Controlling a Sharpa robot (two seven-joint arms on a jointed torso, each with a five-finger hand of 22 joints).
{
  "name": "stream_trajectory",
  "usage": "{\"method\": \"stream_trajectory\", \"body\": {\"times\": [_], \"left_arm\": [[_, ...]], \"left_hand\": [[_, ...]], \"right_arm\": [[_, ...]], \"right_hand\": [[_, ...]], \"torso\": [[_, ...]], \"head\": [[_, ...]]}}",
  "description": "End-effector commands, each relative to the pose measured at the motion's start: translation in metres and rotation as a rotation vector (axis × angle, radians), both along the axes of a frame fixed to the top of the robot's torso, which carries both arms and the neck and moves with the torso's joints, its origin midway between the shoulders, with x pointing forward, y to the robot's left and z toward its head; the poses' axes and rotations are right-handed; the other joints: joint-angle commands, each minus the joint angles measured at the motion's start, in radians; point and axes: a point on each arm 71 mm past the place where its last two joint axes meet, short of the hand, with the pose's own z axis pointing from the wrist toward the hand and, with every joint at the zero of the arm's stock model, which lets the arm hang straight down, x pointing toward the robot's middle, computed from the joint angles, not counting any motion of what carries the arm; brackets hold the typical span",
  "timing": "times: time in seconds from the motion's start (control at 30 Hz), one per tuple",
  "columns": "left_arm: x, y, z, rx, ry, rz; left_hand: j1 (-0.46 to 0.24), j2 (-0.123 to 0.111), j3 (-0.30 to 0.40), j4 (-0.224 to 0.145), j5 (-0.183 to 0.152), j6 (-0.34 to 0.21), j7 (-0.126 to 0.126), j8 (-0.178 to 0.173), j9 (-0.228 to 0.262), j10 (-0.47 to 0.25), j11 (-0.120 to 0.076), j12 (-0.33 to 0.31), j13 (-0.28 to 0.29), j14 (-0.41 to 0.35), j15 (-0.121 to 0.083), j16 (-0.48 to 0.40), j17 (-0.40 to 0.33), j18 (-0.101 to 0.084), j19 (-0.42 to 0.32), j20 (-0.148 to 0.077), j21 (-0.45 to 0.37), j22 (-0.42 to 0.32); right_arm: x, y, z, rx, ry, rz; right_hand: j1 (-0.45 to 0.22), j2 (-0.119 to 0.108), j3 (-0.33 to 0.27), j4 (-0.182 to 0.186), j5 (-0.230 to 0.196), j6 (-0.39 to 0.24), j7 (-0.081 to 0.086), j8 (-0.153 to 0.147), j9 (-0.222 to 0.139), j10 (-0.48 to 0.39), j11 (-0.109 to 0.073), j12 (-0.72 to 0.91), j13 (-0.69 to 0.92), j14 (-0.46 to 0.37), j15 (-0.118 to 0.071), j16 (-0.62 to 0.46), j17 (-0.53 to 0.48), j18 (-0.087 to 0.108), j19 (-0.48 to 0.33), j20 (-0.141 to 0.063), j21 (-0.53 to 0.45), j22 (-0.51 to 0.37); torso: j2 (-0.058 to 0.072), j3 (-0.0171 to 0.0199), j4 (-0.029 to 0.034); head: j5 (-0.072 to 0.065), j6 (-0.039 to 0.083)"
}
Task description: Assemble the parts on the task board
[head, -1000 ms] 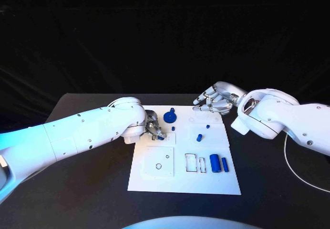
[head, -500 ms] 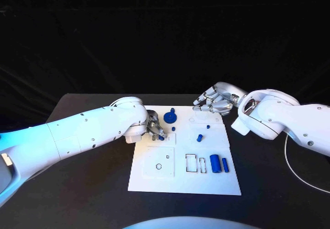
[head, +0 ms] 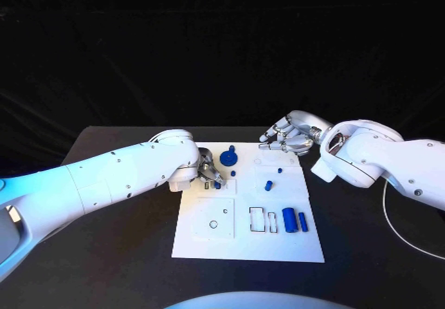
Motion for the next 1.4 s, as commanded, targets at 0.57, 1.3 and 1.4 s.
{"method": "stream_trajectory", "body": {"times": [0.57, 1.3, 1.4], "left_arm": [[-0.0042, 0.0018, -0.0109, 0.057, 0.044, -0.031], [-0.0033, 0.0039, -0.0075, 0.04, 0.017, -0.013], [-0.0035, 0.0042, -0.0071, 0.037, 0.014, -0.011]], "left_hand": [[-0.059, -0.011, -0.145, 0.048, -0.007, 0.035, -0.003, -0.011, -0.033, 0.031, -0.006, 0.02, 0.019, 0.107, -0.01, 0.003, 0.263, -0.023, 0.023, -0.013, 0.014, 0.104], [-0.064, 0.0, -0.315, 0.111, -0.017, 0.053, -0.01, -0.006, -0.059, 0.047, -0.012, 0.03, 0.033, 0.107, -0.015, 0.003, 0.263, -0.026, 0.031, -0.018, 0.024, 0.121], [-0.06, 0.003, -0.327, 0.116, -0.021, 0.053, -0.01, -0.005, -0.061, 0.047, -0.013, 0.03, 0.033, 0.107, -0.015, 0.003, 0.263, -0.026, 0.031, -0.018, 0.023, 0.121]], "right_arm": [[-0.002, 0.0019, -0.0004, 0.002, 0.007, 0.035], [-0.0023, 0.0031, -0.0006, 0.003, 0.01, 0.047], [-0.0022, 0.003, -0.0006, 0.004, 0.009, 0.048]], "right_hand": [[-0.013, 0.004, -0.068, 0.05, -0.067, -0.004, -0.002, 0.006, 0.001, -0.016, -0.001, -0.016, -0.019, 0.039, 0.002, -0.012, -0.004, 0.015, -0.009, -0.002, -0.017, -0.014], [-0.007, 0.001, -0.103, 0.062, -0.071, -0.006, -0.001, 0.008, 0.001, -0.024, -0.001, -0.024, -0.031, 0.038, 0.002, -0.018, -0.009, 0.018, -0.015, -0.002, -0.025, -0.025], [0.001, -0.001, -0.111, 0.061, -0.078, -0.007, -0.002, 0.008, 0.001, -0.027, -0.001, -0.027, -0.035, 0.038, 0.002, -0.021, -0.011, 0.019, -0.018, -0.002, -0.028, -0.031]], "torso": [[0.0, -0.0006, 0.0006], [0.0, -0.0003, 0.0], [0.0, -0.0006, 0.0003]], "head": [[-0.002, -0.003], [-0.004, -0.003], [-0.005, -0.003]]}}
